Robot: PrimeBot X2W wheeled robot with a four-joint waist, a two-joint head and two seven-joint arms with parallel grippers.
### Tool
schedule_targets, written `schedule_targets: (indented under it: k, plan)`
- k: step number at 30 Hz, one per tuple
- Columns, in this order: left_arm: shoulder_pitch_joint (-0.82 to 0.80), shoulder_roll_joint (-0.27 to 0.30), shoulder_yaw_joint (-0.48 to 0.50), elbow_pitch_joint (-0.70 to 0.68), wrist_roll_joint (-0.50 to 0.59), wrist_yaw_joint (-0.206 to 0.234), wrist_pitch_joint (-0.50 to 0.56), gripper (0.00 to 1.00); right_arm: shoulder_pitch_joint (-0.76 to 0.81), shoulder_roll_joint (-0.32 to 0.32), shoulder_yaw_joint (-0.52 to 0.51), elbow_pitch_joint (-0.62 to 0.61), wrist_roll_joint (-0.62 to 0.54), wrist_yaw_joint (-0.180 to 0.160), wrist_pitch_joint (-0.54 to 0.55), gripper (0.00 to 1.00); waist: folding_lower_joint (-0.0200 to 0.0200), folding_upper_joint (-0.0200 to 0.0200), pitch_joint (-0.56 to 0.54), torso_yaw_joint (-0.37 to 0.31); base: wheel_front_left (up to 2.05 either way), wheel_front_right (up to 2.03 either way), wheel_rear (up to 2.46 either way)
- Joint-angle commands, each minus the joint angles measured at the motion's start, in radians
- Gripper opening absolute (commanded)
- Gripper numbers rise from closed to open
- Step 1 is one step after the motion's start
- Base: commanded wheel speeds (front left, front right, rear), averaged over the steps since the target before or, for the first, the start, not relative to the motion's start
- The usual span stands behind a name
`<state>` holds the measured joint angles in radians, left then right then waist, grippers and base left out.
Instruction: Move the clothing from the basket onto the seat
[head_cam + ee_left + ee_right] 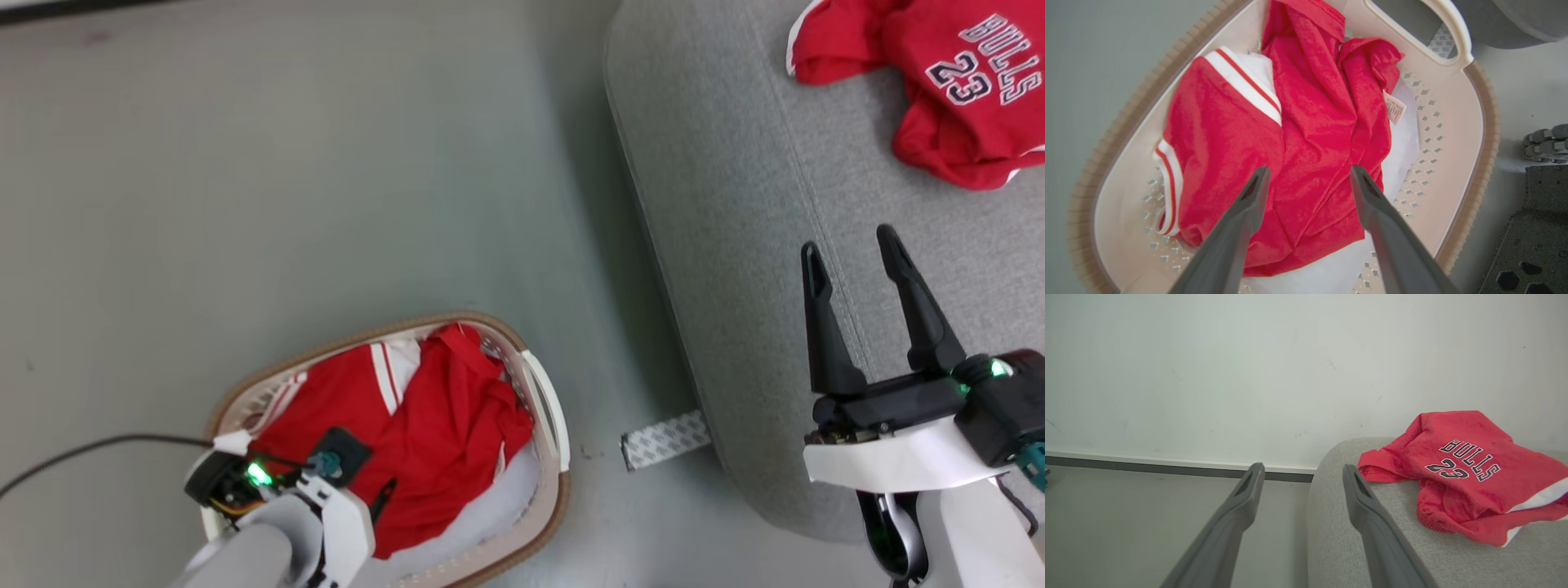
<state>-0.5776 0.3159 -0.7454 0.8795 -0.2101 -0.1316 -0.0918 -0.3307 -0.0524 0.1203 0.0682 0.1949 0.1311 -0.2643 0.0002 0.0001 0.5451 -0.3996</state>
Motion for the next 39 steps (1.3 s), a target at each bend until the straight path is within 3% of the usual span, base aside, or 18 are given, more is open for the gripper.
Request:
schedule_targets:
  k: [1, 12, 22, 32, 34, 35, 39]
  plan:
    - [-0.031, 0.011, -0.026, 0.029, -0.015, 0.002, 0.009, 1.00, -0.018, 0.002, 0.002, -0.012, 0.019, -0.001, 0.000, 1.00, -0.0002, -0.0001, 0.047, -0.021, 0.00, 0.00, 0.00]
    - [-0.188, 0.052, -0.207, 0.212, -0.032, 0.002, 0.082, 1.00, -0.064, 0.002, 0.023, -0.070, 0.076, -0.001, 0.000, 1.00, -0.0002, -0.0001, 0.187, -0.079, 0.00, 0.00, 0.00]
    - [-0.275, 0.055, -0.260, 0.333, -0.022, 0.002, 0.136, 1.00, -0.088, 0.002, 0.042, -0.113, 0.100, -0.001, 0.000, 1.00, -0.0002, -0.0001, 0.262, -0.121, 0.00, 0.00, 0.00]
    - [-0.258, 0.041, -0.314, 0.382, -0.027, 0.002, 0.193, 1.00, -0.078, 0.002, 0.047, -0.136, 0.104, -0.001, 0.000, 1.00, -0.0002, -0.0001, 0.288, -0.126, 0.00, 0.00, 0.00]
    - [-0.258, 0.041, -0.316, 0.384, -0.034, 0.001, 0.179, 0.25, -0.077, 0.002, 0.047, -0.138, 0.105, -0.001, 0.000, 1.00, -0.0002, -0.0001, 0.289, -0.126, 0.00, 0.00, 0.00]
    - [-0.258, 0.041, -0.317, 0.383, -0.036, 0.001, 0.171, 0.00, -0.077, 0.002, 0.047, -0.138, 0.105, -0.001, 0.000, 1.00, -0.0002, -0.0001, 0.288, -0.126, 0.00, 0.00, 0.00]
    - [-0.257, 0.037, -0.317, 0.383, -0.041, 0.005, 0.138, 0.00, -0.082, 0.002, 0.049, -0.128, 0.107, -0.001, 0.000, 1.00, -0.0002, -0.0001, 0.281, -0.129, 0.00, 0.00, 0.00]
